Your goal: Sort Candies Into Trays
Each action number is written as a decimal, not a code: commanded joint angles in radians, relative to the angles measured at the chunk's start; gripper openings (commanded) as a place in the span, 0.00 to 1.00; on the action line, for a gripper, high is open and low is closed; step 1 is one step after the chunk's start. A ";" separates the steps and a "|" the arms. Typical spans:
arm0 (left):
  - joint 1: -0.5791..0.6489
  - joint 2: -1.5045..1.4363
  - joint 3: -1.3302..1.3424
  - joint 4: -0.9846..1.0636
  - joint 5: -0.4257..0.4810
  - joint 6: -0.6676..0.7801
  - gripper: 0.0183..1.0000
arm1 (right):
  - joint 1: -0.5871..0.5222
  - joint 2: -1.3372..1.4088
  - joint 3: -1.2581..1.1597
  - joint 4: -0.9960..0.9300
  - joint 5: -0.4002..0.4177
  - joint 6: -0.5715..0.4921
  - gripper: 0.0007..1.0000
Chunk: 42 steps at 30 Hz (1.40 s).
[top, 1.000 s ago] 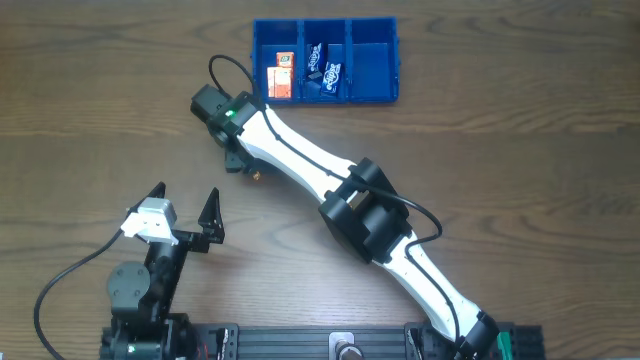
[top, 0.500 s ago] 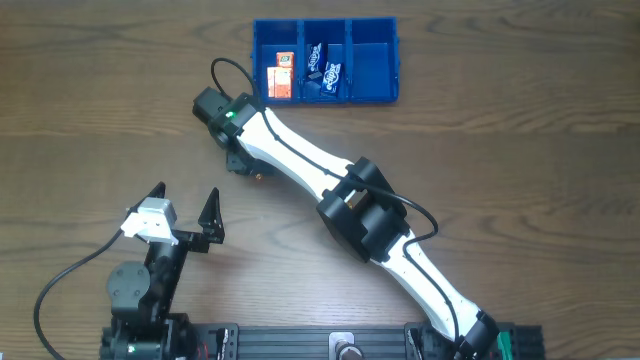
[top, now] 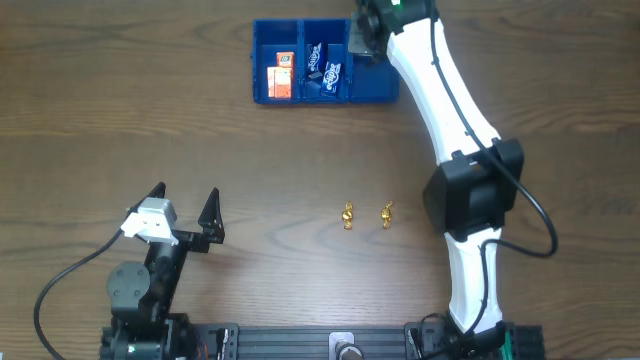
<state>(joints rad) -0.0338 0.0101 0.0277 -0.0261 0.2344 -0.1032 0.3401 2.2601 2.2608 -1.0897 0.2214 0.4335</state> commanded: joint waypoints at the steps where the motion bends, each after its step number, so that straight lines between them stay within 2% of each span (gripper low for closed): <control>1: 0.003 -0.006 -0.023 -0.027 0.018 0.011 1.00 | -0.010 0.082 -0.004 0.016 0.014 -0.024 0.13; 5: 0.003 -0.006 -0.023 -0.027 0.018 0.011 1.00 | -0.014 0.099 -0.004 0.023 0.014 -0.024 0.14; 6: 0.003 -0.006 -0.023 -0.027 0.018 0.011 1.00 | -0.016 0.106 -0.004 0.022 0.014 -0.024 0.18; 7: 0.003 -0.006 -0.023 -0.027 0.018 0.011 1.00 | -0.016 0.108 -0.005 0.019 0.014 -0.024 0.25; 10: 0.003 -0.006 -0.023 -0.027 0.018 0.011 1.00 | -0.008 0.092 -0.005 0.031 0.014 -0.037 0.65; 11: 0.003 -0.006 -0.023 -0.027 0.018 0.011 1.00 | -0.006 0.080 -0.005 0.031 0.014 -0.039 0.75; 14: 0.003 -0.006 -0.023 -0.027 0.018 0.011 1.00 | 0.000 -0.014 -0.013 0.017 0.014 -0.050 0.88; 17: 0.003 -0.006 -0.023 -0.027 0.018 0.011 1.00 | 0.022 -0.191 -0.179 0.043 0.010 -0.050 0.92; 20: 0.003 -0.006 -0.023 -0.027 0.018 0.011 1.00 | 0.086 -0.416 -0.520 0.125 -0.029 -0.033 0.92; 23: 0.003 -0.006 -0.023 -0.027 0.018 0.011 1.00 | 0.213 -0.572 -0.863 0.133 -0.075 0.136 0.94; 26: 0.003 -0.006 -0.023 -0.027 0.018 0.011 1.00 | 0.300 -0.568 -1.051 0.182 -0.161 0.227 0.94; 28: 0.003 -0.006 -0.023 -0.027 0.018 0.011 1.00 | 0.334 -0.558 -1.139 0.257 -0.194 0.248 0.94; 31: 0.003 -0.006 -0.023 -0.027 0.018 0.011 1.00 | 0.340 -0.544 -1.220 0.342 -0.280 0.282 0.94; 36: 0.003 -0.006 -0.023 -0.027 0.018 0.011 1.00 | 0.340 -0.451 -1.231 0.375 -0.276 0.282 0.93; 42: 0.003 -0.006 -0.023 -0.027 0.018 0.011 1.00 | 0.346 -0.444 -1.231 0.357 -0.246 0.304 0.86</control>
<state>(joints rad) -0.0338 0.0101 0.0277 -0.0261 0.2344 -0.1032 0.6785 1.8019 1.0374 -0.7261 -0.0486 0.7147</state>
